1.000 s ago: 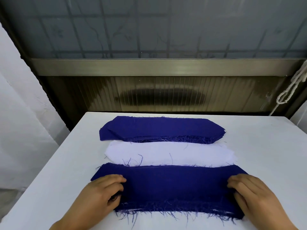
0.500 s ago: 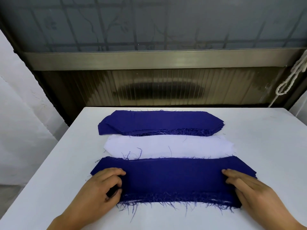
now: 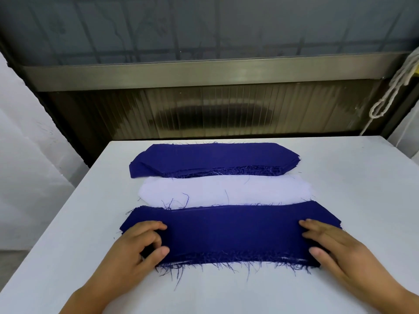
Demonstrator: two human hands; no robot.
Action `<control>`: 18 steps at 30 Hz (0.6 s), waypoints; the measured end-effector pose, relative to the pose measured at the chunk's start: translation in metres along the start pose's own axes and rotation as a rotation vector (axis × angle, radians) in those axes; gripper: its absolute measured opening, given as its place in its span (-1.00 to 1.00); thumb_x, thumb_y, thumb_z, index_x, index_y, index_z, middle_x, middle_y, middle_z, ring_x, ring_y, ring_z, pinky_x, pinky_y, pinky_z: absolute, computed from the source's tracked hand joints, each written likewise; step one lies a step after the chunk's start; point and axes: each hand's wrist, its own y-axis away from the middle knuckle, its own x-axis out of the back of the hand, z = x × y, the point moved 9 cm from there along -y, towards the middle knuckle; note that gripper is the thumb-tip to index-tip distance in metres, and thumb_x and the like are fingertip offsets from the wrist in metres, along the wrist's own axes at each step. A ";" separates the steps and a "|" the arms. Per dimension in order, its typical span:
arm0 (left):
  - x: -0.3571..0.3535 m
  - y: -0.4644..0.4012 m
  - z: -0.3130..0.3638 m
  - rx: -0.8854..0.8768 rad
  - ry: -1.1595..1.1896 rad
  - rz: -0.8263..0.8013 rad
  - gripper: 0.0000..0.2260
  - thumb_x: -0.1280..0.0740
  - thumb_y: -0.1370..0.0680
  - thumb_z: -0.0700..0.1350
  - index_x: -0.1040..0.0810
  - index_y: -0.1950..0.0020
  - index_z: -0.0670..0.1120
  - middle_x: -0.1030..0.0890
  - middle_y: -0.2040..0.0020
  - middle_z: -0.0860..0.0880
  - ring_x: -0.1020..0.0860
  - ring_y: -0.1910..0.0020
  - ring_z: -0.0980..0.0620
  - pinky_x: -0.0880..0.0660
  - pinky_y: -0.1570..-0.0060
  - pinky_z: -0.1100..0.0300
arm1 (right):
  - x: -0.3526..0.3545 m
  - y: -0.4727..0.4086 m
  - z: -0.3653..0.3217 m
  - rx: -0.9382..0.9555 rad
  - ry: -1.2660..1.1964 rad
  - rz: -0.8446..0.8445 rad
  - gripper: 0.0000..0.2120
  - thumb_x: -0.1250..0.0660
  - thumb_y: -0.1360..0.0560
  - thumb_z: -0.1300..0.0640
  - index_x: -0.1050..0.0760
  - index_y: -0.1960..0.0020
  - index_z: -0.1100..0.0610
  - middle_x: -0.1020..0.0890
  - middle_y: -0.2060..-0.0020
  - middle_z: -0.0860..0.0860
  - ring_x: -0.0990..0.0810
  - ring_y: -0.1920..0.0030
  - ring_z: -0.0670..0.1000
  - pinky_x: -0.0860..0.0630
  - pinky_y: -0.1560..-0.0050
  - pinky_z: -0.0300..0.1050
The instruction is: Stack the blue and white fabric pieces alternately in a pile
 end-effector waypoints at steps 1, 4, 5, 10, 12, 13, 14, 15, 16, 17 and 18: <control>0.000 -0.003 0.000 0.011 -0.021 0.003 -0.79 -0.27 -0.46 0.23 -0.48 0.29 0.16 -0.51 -0.17 0.34 -0.52 -0.08 0.26 -0.39 0.24 0.46 | 0.003 -0.002 0.001 -0.010 -0.008 0.010 -0.47 0.00 -0.62 -0.22 -0.64 -0.07 0.07 -0.58 -0.23 -0.13 -0.46 -0.24 -0.21 -0.30 -0.25 -0.41; 0.001 -0.020 0.009 0.001 -0.130 0.001 -0.73 -0.21 -0.48 0.25 -0.46 0.30 0.13 -0.54 0.03 0.30 -0.51 0.06 0.27 -0.36 0.24 0.47 | 0.008 -0.018 -0.001 -0.027 0.027 0.063 -0.59 -0.09 -0.59 -0.13 -0.65 0.01 0.06 -0.63 -0.10 -0.15 -0.52 -0.11 -0.22 -0.35 -0.14 -0.46; 0.001 -0.028 0.013 -0.004 -0.158 0.002 -0.74 -0.21 -0.50 0.23 -0.44 0.29 0.12 -0.53 0.10 0.27 -0.50 0.10 0.24 -0.36 0.25 0.45 | 0.006 -0.026 -0.005 -0.014 0.034 0.068 -0.63 -0.12 -0.58 -0.10 -0.64 0.02 0.06 -0.64 -0.06 -0.14 -0.54 -0.08 -0.19 -0.38 -0.11 -0.41; -0.011 -0.072 0.043 -0.034 -0.215 0.054 -0.88 -0.33 -0.54 0.07 -0.52 0.16 0.08 -0.51 0.10 0.23 -0.46 0.08 0.22 -0.43 0.15 0.30 | -0.015 -0.073 -0.018 -0.023 0.061 0.023 -0.84 -0.24 -0.57 0.03 -0.58 0.09 0.03 -0.56 0.16 -0.16 -0.55 0.18 -0.08 -0.51 0.19 -0.19; -0.021 -0.081 0.046 -0.033 -0.210 0.061 -0.86 -0.33 -0.55 0.09 -0.57 0.02 0.05 -0.52 0.00 0.21 -0.45 0.01 0.21 -0.43 0.05 0.29 | -0.028 -0.085 -0.012 -0.101 0.063 -0.029 -0.85 -0.24 -0.57 0.00 -0.53 0.11 -0.01 -0.52 0.20 -0.15 -0.51 0.25 -0.10 -0.49 0.25 -0.15; -0.027 -0.083 0.044 -0.022 -0.209 0.053 -0.82 -0.32 -0.56 0.09 -0.58 -0.05 0.03 -0.52 -0.05 0.18 -0.45 -0.04 0.18 -0.43 -0.01 0.28 | -0.035 -0.087 -0.007 -0.139 0.067 -0.067 -0.85 -0.21 -0.58 -0.03 -0.50 0.11 -0.03 -0.51 0.20 -0.15 -0.51 0.27 -0.10 -0.48 0.24 -0.15; -0.033 -0.083 0.039 -0.006 -0.212 0.034 -0.77 -0.30 -0.57 0.11 -0.57 -0.12 0.02 -0.51 -0.09 0.16 -0.44 -0.08 0.17 -0.43 -0.07 0.26 | -0.042 -0.087 -0.002 -0.168 0.067 -0.097 -0.85 -0.20 -0.58 -0.05 -0.48 0.11 -0.05 -0.51 0.20 -0.15 -0.51 0.27 -0.10 -0.48 0.23 -0.15; -0.038 -0.081 0.033 0.013 -0.215 0.013 -0.74 -0.27 -0.58 0.12 -0.56 -0.16 0.02 -0.49 -0.13 0.16 -0.42 -0.12 0.16 -0.42 -0.13 0.25 | -0.046 -0.085 0.003 -0.189 0.062 -0.111 -0.86 -0.20 -0.58 -0.05 -0.46 0.12 -0.06 -0.51 0.20 -0.15 -0.50 0.27 -0.11 -0.48 0.22 -0.14; -0.042 -0.079 0.027 0.035 -0.212 -0.005 -0.72 -0.24 -0.59 0.13 -0.55 -0.19 0.02 -0.48 -0.16 0.15 -0.41 -0.15 0.16 -0.40 -0.17 0.23 | -0.048 -0.082 0.008 -0.207 0.047 -0.106 -0.87 -0.22 -0.58 -0.04 -0.44 0.13 -0.08 -0.51 0.21 -0.16 -0.50 0.28 -0.11 -0.48 0.22 -0.13; -0.043 -0.077 0.022 0.047 -0.208 -0.011 -0.71 -0.22 -0.59 0.14 -0.54 -0.20 0.02 -0.47 -0.17 0.15 -0.40 -0.17 0.16 -0.40 -0.20 0.22 | -0.047 -0.080 0.011 -0.217 0.034 -0.091 -0.87 -0.25 -0.57 -0.03 -0.43 0.15 -0.08 -0.50 0.23 -0.16 -0.50 0.29 -0.11 -0.48 0.23 -0.13; -0.044 -0.076 0.020 0.044 -0.206 -0.011 -0.71 -0.22 -0.59 0.14 -0.54 -0.21 0.02 -0.47 -0.18 0.15 -0.40 -0.18 0.16 -0.39 -0.21 0.21 | -0.046 -0.078 0.014 -0.220 0.027 -0.075 -0.87 -0.28 -0.56 -0.02 -0.43 0.16 -0.08 -0.50 0.25 -0.16 -0.50 0.30 -0.11 -0.48 0.25 -0.13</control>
